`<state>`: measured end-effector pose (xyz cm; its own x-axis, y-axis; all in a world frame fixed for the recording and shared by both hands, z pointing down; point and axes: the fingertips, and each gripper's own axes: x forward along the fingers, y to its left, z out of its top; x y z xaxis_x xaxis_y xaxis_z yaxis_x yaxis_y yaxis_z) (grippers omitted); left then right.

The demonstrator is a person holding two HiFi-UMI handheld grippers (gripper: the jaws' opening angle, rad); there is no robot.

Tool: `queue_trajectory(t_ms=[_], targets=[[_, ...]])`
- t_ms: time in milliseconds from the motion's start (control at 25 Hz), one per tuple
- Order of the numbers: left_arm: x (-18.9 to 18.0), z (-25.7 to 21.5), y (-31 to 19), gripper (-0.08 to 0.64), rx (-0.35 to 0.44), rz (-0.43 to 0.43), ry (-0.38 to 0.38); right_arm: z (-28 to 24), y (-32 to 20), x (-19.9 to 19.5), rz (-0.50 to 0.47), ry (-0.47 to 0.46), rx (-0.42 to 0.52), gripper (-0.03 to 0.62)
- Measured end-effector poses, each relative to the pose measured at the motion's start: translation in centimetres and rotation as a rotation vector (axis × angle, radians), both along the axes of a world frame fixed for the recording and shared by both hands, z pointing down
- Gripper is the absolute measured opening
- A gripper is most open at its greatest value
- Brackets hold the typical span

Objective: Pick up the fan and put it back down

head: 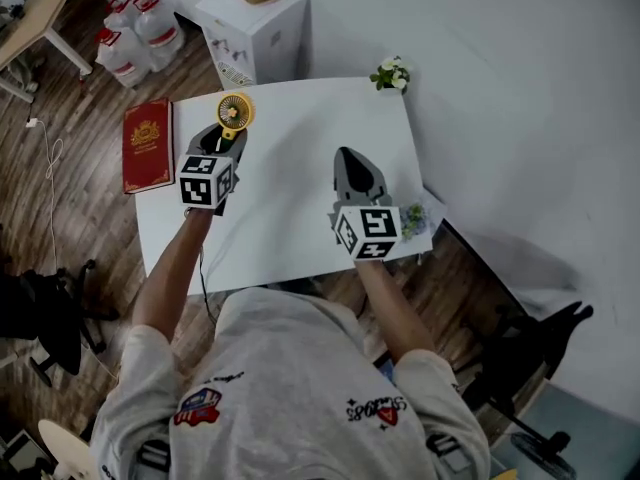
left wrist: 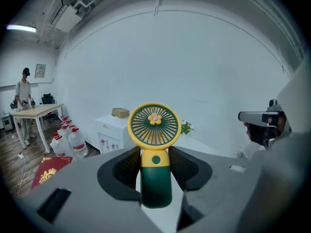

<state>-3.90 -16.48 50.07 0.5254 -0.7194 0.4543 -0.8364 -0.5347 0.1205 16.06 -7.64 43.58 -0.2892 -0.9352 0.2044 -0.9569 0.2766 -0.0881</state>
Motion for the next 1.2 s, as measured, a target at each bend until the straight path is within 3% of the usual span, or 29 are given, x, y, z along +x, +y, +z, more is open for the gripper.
queue_trajectory(t_ms=[320,680,880,1040,1200], targets=[[2.4,8.5,-1.6,0.176,-0.135,0.078,-0.118,2.3,1.2,2.6,0.061,0.015,-0.049,-0.009],[1.9,17.4,-4.2,0.176,-0.298,0.072,-0.218,4.2,2.1,5.4,0.115,0.049,-0.099,-0.009],[2.0,19.8,-6.4,0.176,-0.325,0.083,-0.288,6.3,3.0,6.0,0.135,0.052,-0.142,-0.009],[3.4,19.2,-9.1,0.176,-0.231,0.126,-0.335,7.2,3.3,6.5,0.151,0.059,-0.166,-0.009],[4.6,20.2,-9.9,0.176,-0.231,0.165,-0.354,7.6,3.3,6.8,0.166,0.063,-0.177,-0.009]])
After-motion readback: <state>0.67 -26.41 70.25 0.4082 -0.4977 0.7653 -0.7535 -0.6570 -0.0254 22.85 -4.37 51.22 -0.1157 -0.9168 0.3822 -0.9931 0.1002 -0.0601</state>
